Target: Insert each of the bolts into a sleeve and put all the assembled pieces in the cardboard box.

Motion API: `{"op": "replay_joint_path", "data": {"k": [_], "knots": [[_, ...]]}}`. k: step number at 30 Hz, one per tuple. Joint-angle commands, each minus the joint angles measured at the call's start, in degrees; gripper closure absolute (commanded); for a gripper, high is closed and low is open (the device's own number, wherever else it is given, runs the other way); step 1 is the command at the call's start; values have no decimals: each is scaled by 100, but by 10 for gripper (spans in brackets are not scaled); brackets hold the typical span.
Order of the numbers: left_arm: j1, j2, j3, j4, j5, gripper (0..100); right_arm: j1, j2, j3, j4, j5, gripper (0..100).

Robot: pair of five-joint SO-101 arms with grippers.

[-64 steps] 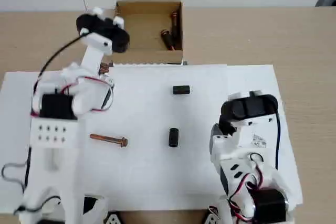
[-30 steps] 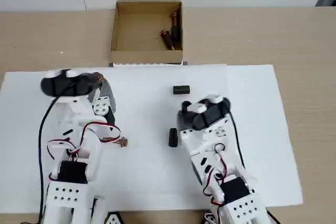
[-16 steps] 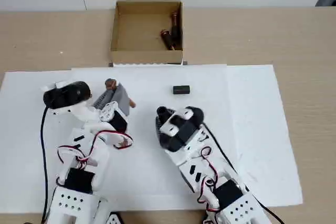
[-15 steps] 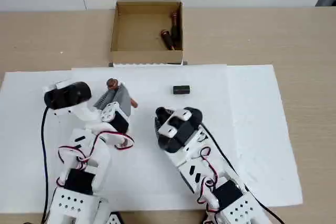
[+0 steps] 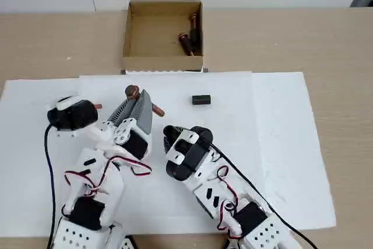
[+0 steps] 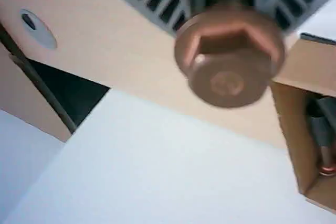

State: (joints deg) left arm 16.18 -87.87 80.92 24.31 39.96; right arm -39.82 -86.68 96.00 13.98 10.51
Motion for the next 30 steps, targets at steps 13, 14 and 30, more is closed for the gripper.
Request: {"op": "replay_joint_path", "data": {"k": [13,14,30], "knots": [[519,-1002,-48,888,-158,994,198,-57,79,-171,369,995],[519,-1002,-48,888,-158,994,198,-57,79,-171,369,995],[615,-1029,479,844,-457,994,-84,-66,-44,-180,651,995]]}}
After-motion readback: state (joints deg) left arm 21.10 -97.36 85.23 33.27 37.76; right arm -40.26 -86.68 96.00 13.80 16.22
